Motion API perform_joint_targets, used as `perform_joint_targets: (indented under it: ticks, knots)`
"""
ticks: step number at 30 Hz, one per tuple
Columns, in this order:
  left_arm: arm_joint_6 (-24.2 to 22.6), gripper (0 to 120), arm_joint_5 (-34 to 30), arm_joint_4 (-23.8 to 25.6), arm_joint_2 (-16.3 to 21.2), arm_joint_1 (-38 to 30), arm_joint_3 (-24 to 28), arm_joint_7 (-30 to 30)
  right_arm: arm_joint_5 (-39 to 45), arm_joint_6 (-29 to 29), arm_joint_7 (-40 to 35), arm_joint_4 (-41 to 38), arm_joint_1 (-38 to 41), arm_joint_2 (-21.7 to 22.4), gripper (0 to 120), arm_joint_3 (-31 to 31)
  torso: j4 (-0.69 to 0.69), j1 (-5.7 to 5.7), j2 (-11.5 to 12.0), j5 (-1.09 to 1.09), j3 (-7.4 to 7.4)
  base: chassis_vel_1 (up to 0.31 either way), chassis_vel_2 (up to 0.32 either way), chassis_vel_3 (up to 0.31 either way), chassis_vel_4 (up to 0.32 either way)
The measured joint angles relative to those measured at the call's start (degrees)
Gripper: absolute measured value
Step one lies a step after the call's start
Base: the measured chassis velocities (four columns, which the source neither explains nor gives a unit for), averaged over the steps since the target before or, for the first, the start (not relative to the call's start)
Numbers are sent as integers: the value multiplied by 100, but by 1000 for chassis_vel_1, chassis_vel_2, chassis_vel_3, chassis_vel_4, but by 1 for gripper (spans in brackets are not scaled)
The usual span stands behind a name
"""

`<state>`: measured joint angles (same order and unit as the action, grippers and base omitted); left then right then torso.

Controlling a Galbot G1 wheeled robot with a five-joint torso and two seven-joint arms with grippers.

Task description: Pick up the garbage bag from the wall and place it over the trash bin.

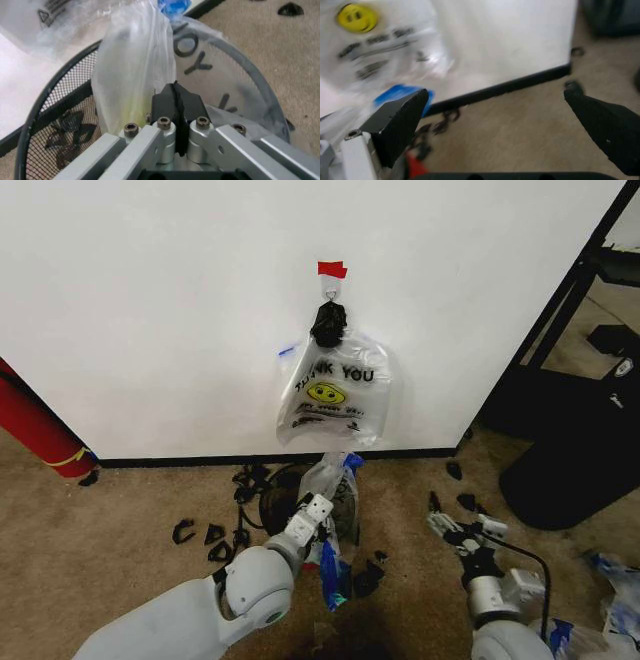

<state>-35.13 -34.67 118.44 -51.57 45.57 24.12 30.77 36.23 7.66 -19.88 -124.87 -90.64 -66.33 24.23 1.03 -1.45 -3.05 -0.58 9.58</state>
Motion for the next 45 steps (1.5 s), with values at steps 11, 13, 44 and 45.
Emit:
perform_joint_targets:
  ticks: [11,13,44,45]
  knots:
    - [169,0,11,40,-25,138,-274,40,2588,2094,-1058,-231,1821,1090,100,-1081,1,0,0,0,1,0,0,0,0]
    - [176,0,11,83,24,208,-361,41,2869,2282,-1380,-125,2237,1054,100,-1359,-2,0,0,0,1,0,0,0,0]
    - [625,0,315,235,209,922,-936,-232,4352,3030,-4549,1051,3928,-310,100,-2713,1,0,0,-1,0,0,0,0,0]
    - [625,0,316,234,203,909,-920,-232,4353,3034,-4572,1080,3940,-331,100,-2716,2,0,0,-1,0,0,0,0,0]
